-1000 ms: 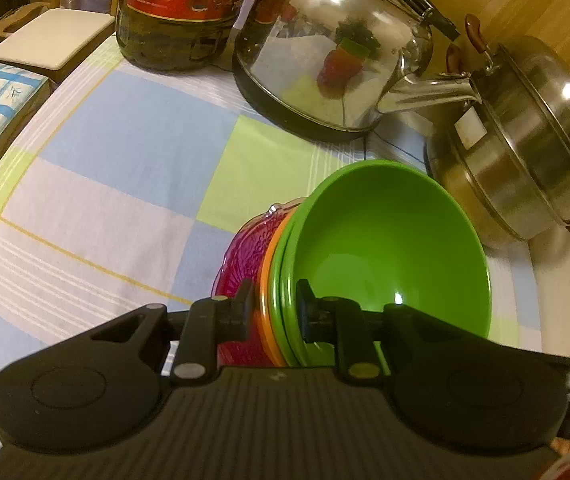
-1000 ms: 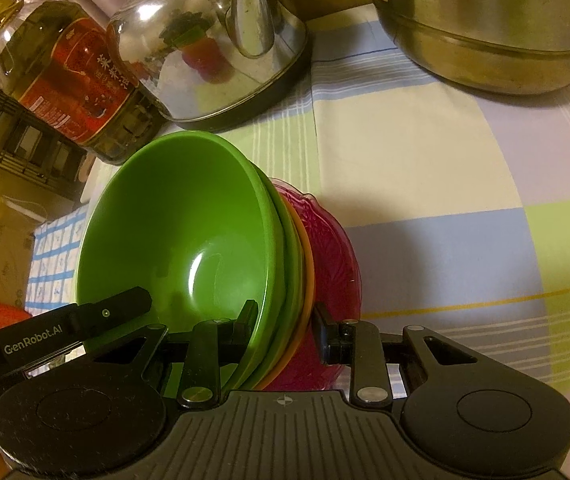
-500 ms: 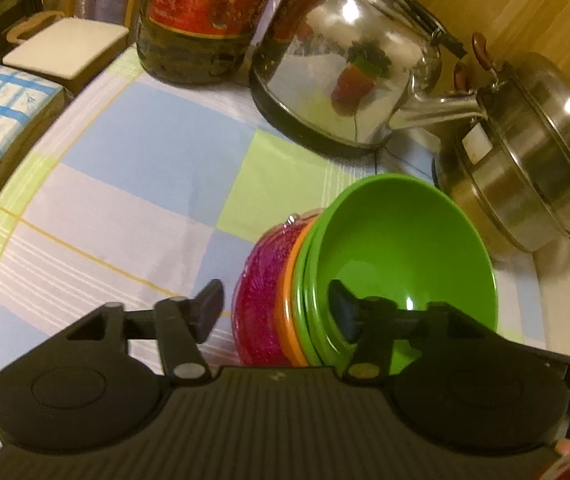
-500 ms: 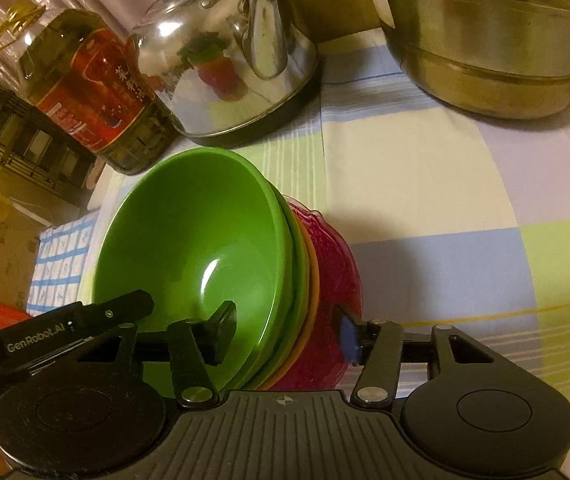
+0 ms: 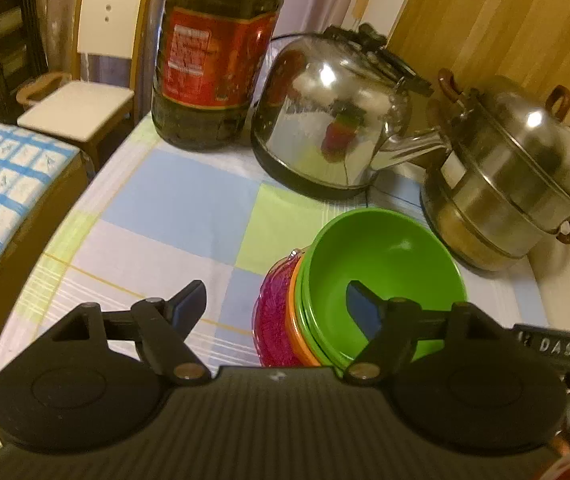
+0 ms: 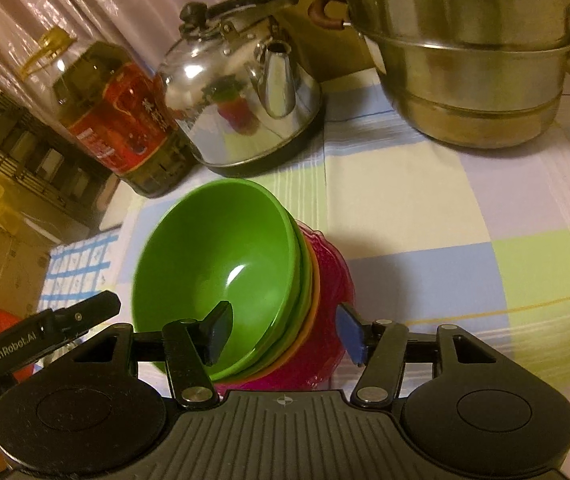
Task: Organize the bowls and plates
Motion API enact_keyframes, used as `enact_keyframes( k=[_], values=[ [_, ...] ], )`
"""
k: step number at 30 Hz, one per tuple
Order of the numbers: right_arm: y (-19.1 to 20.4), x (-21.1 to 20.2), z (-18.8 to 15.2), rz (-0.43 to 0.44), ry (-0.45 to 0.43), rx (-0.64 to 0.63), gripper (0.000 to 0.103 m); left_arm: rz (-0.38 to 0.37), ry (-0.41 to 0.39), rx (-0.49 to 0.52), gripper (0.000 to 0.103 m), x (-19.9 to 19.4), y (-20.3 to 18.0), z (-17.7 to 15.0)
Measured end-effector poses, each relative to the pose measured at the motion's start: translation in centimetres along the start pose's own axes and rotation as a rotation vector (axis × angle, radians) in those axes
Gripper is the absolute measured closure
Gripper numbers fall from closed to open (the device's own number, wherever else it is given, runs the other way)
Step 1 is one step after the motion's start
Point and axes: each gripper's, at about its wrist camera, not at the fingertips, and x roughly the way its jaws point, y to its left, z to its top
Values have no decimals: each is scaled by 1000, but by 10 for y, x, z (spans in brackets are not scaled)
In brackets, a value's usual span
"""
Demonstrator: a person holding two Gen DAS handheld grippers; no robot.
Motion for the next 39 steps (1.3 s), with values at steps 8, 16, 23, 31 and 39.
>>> enact_keyframes(
  k=[8, 16, 23, 31, 39],
  values=[
    [1, -45, -20, -7, -49, -22, 39, 22, -84, 29, 25, -49, -2, -24],
    [10, -75, -70, -59, -51, -109, 38, 52, -58, 81, 25, -90, -9, -71],
    [14, -99, -116, -77, -56, -146, 38, 83, -46, 90, 25, -124, -8, -115],
    [24, -128, -155, -80, -76, -187, 38, 98, -50, 88, 24, -152, -12, -146],
    [28, -147, -174, -94, -100, -205, 38, 95, -69, 126, 24, -172, -24, -159]
  ],
)
